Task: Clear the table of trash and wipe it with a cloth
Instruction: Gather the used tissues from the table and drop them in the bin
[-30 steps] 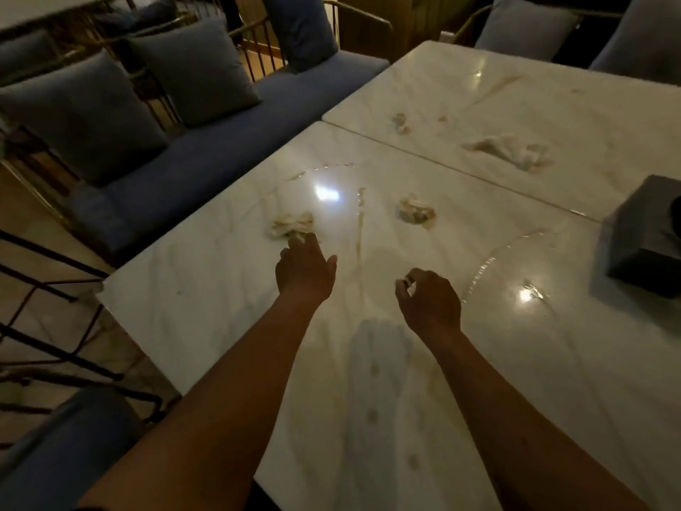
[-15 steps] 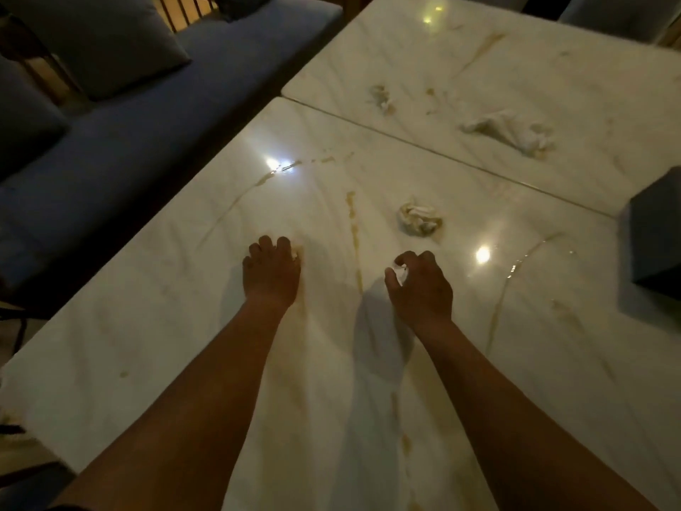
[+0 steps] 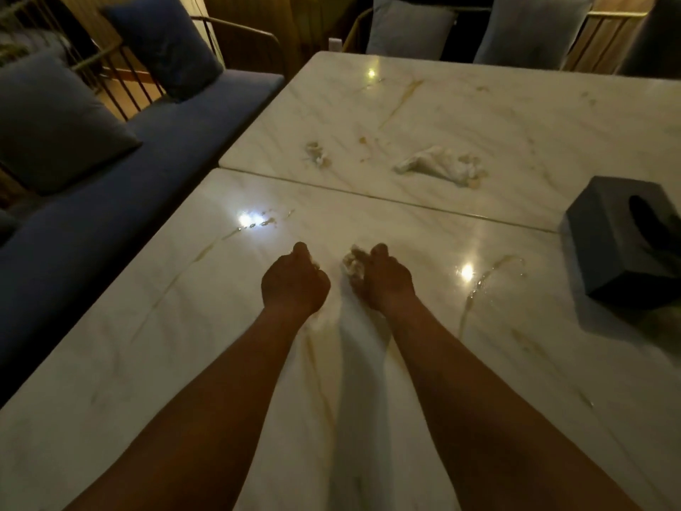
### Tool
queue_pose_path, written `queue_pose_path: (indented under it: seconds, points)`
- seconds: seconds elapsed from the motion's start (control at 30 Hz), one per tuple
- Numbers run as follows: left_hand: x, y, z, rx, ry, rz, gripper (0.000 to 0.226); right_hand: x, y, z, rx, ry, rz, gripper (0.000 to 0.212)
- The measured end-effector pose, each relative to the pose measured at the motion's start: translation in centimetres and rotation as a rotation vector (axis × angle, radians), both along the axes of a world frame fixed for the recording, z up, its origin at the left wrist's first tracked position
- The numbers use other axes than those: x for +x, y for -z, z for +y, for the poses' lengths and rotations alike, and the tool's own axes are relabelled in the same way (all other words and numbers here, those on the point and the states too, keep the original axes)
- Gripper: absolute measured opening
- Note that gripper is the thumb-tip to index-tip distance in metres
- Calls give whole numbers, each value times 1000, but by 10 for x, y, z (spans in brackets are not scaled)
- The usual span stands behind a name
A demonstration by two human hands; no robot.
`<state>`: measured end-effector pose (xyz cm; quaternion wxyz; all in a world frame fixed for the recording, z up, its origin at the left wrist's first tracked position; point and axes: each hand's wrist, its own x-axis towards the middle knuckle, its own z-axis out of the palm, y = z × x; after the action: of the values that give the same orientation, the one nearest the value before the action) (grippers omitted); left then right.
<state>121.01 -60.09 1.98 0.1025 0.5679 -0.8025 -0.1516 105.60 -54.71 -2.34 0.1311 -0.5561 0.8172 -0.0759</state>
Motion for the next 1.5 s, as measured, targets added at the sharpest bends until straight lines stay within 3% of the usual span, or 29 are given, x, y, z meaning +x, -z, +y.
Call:
queue_pose_path:
  seconds: [0.13, 0.23, 0.37, 0.47, 0.63, 0.73, 0.8, 0.9, 1.03, 1.1, 1.17, 1.27, 1.4, 1.5]
  points:
    - [-24, 1, -20, 85, 59, -3, 20, -6, 8, -1, -50, 46, -84, 25]
    - [-41, 8, -44, 79, 162, -86, 14, -22, 4, -4, -133, 185, -175, 18]
    - [-73, 9, -79, 124, 198, -57, 16, -56, -10, -17, -209, 348, -209, 11]
    - [-108, 12, -102, 150, 221, -3, 11, -93, -23, -35, -259, 519, -205, 19]
    - [-175, 35, -132, 66, 353, -47, 43, -152, -28, -71, -267, 685, -74, 39]
    - [-206, 49, -158, 50, 398, -91, 38, -180, -20, -92, -269, 728, 27, 52]
    - [-217, 58, -178, 41, 442, -145, 37, -198, -14, -105, -276, 749, 59, 45]
    - [-222, 73, -198, -45, 491, -180, 38, -224, -8, -126, -297, 733, 55, 39]
    - [-223, 82, -203, -183, 529, -180, 39, -244, -1, -156, -213, 555, 47, 70]
    - [-224, 82, -205, -194, 521, -173, 39, -249, 6, -170, -143, 516, 35, 74]
    - [-228, 81, -207, -191, 513, -167, 39, -249, 15, -177, -128, 502, 62, 59]
    - [-229, 81, -208, -181, 504, -165, 40, -238, 21, -179, -293, 523, 61, 26]
    - [-228, 76, -208, -98, 513, -116, 39, -217, 15, -176, -511, 590, -40, 30]
    - [-221, 66, -225, -12, 407, 50, 36, -209, 6, -179, -648, 619, -169, 23]
